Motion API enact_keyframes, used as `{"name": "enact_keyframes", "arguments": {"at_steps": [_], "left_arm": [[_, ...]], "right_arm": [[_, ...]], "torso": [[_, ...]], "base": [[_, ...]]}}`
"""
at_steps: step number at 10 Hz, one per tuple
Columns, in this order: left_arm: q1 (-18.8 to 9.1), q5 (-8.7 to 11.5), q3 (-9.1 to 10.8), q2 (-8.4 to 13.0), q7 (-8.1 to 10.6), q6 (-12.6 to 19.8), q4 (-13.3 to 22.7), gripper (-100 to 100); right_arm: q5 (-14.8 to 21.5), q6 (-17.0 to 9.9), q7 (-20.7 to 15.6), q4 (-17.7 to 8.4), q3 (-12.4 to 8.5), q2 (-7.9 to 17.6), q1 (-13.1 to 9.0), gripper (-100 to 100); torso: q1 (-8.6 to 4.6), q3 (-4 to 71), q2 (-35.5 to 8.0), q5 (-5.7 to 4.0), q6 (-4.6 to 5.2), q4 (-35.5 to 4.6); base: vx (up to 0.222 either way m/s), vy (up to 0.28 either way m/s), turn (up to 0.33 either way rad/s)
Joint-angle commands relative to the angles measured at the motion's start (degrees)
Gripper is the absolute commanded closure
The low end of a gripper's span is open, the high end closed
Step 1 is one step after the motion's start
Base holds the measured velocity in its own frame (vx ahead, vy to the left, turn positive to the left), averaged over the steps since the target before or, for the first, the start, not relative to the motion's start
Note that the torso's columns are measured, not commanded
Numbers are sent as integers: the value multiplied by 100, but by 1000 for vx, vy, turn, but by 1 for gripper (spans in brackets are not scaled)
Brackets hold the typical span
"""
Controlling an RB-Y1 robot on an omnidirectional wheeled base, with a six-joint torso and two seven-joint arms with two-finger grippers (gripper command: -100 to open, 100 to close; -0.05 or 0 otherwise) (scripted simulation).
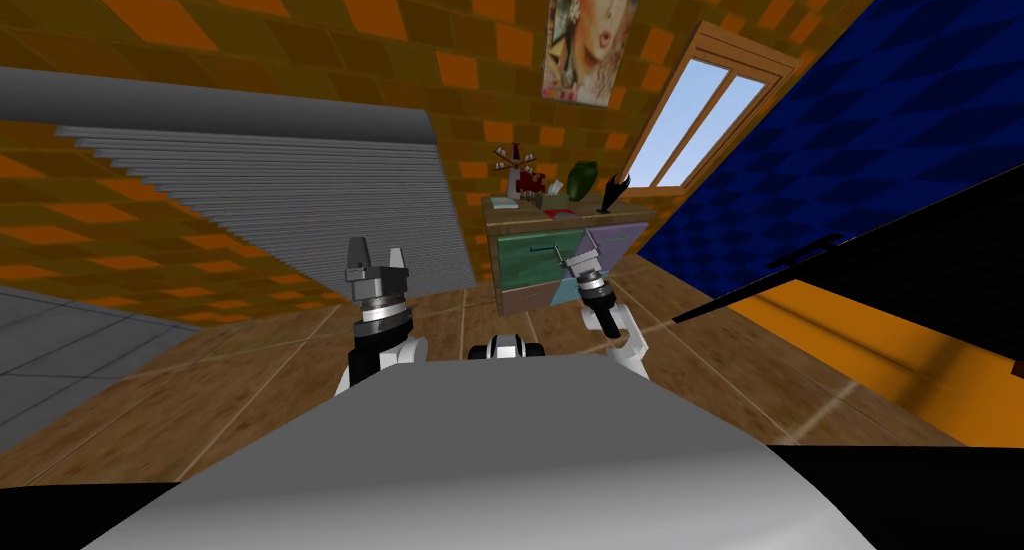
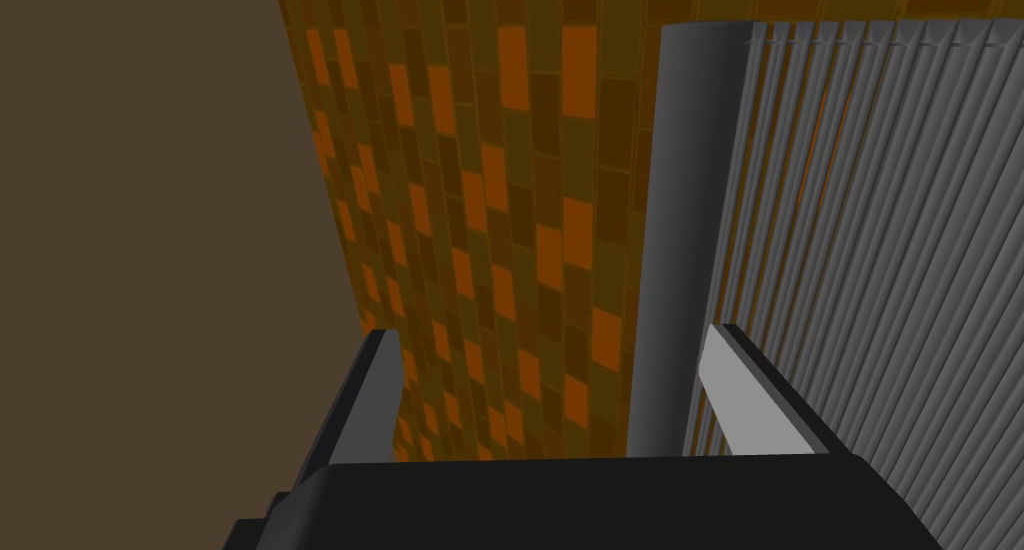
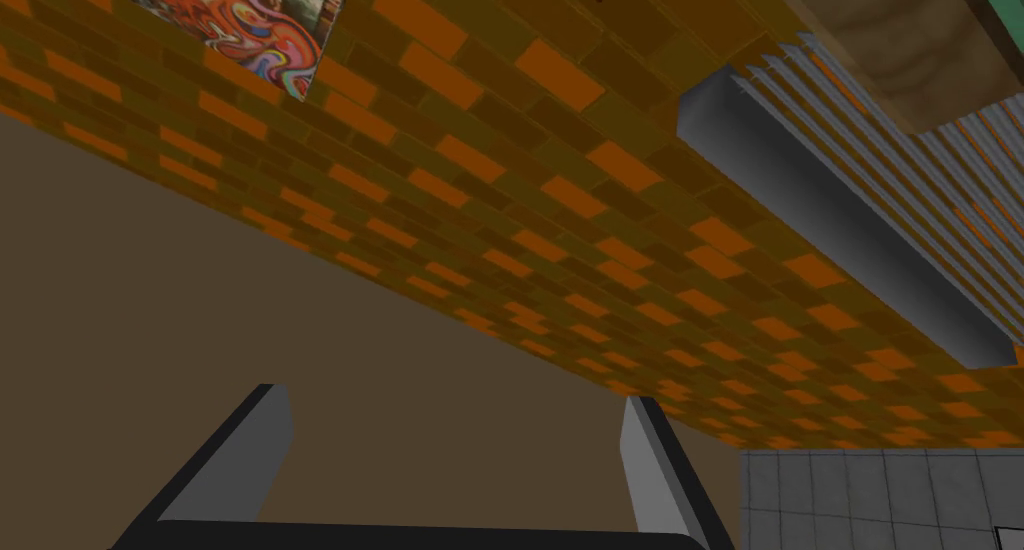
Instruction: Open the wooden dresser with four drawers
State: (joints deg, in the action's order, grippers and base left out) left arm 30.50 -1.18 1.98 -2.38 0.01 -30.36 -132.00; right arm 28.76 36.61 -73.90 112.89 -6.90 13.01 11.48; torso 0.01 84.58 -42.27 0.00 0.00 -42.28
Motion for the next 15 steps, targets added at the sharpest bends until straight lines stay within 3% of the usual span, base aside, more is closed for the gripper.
{"name": "enact_keyframes", "arguments": {"at_steps": [1,2,3,5,10,15], "left_arm": [[0,0,0,0,0,0,0,0],[0,0,0,0,0,0,0,0],[0,0,0,0,0,0,0,0],[0,0,0,0,0,0,0,0],[0,0,0,0,0,0,0,0],[0,0,0,0,0,0,0,0]], "right_arm": [[216,10,-417,-214,-39,-27,-63,-100],[216,10,-567,-214,-39,-27,-63,-100],[401,-8,-731,-381,-79,-39,-112,-100],[401,-8,-953,-381,-79,-39,-112,-100],[944,-75,-1805,-884,-205,-80,-230,-100],[1285,-124,-2565,-1203,-288,-128,-288,-100]], "torso": [[-3,-5,-8,-1,0,-2],[-1,-3,-3,-1,0,-2],[-1,-1,-1,0,0,-1],[-1,0,-1,0,0,0],[1,0,-1,1,0,0],[-2,-2,-2,0,0,-1]], "base": [[36,20,-6],[35,21,-4],[42,28,-6],[26,18,-2],[38,21,-7],[39,20,-8]]}}
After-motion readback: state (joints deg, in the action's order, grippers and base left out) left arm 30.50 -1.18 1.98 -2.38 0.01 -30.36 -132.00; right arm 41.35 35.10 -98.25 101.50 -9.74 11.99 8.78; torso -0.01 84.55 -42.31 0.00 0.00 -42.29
